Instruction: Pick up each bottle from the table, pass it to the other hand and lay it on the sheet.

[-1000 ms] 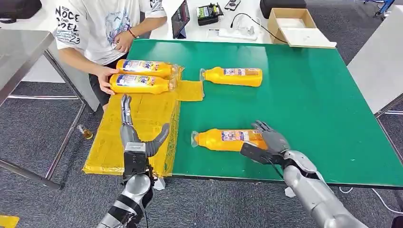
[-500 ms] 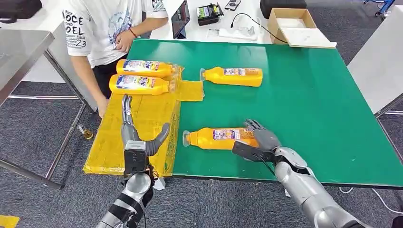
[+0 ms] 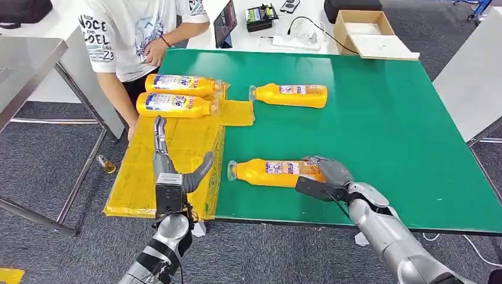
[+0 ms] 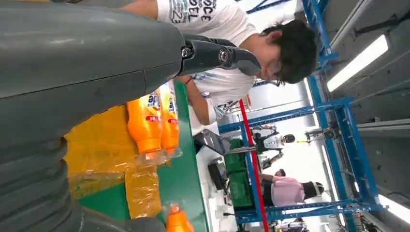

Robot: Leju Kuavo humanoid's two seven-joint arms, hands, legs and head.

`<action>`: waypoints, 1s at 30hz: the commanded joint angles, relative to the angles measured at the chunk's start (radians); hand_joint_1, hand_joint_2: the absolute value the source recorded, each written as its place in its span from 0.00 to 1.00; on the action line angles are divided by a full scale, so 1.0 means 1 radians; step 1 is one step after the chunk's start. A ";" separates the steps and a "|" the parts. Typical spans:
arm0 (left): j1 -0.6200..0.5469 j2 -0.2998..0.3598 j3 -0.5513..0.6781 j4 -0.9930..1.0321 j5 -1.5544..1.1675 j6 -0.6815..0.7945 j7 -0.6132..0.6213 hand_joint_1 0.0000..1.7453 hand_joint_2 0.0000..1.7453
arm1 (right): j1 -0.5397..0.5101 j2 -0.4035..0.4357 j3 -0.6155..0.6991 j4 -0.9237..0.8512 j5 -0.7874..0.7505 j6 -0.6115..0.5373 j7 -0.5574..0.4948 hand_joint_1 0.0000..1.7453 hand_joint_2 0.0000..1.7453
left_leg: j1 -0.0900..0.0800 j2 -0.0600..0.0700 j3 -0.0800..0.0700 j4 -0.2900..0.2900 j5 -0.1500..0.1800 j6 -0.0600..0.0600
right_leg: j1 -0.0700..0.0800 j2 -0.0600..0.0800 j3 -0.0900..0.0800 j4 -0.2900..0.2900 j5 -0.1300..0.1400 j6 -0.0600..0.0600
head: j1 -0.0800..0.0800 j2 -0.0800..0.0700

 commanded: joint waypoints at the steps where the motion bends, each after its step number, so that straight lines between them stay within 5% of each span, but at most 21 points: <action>1: -0.040 0.026 -0.016 0.075 0.016 -0.025 -0.031 0.00 1.00 | 0.010 -0.026 0.041 0.035 -0.017 0.008 -0.009 0.99 1.00 | 0.000 0.000 0.005 -0.002 -0.001 0.001 | 0.001 -0.002 0.005 -0.002 -0.001 -0.002 | 0.000 0.000; 15: -0.043 0.021 -0.003 0.089 0.025 -0.051 -0.031 0.00 1.00 | 0.041 -0.033 0.032 0.013 -0.035 -0.004 -0.017 1.00 1.00 | 0.000 0.000 0.004 -0.001 -0.001 0.001 | 0.001 -0.001 0.004 -0.002 -0.001 -0.002 | 0.000 0.000; 19: -0.022 0.008 0.064 0.091 0.035 -0.090 -0.031 0.00 1.00 | 0.223 0.078 -0.161 -0.235 -0.136 -0.233 -0.073 1.00 1.00 | 0.001 0.001 0.005 -0.002 -0.001 0.001 | 0.002 -0.001 0.006 -0.002 -0.001 -0.002 | 0.000 0.000; 24: -0.001 -0.033 0.210 0.111 0.079 -0.207 -0.031 0.00 1.00 | 0.407 0.277 -0.457 -0.691 -0.264 -0.342 -0.117 1.00 1.00 | 0.001 0.007 0.001 -0.001 -0.002 0.000 | 0.001 0.005 0.000 0.000 0.000 -0.003 | 0.000 0.000; 30: 0.004 -0.039 0.257 0.107 0.069 -0.202 -0.031 0.00 1.00 | 0.442 0.336 -0.574 -0.750 -0.340 -0.368 -0.151 1.00 1.00 | 0.002 0.000 0.008 -0.002 -0.004 0.002 | 0.003 -0.003 0.007 -0.001 -0.005 -0.005 | 0.000 0.000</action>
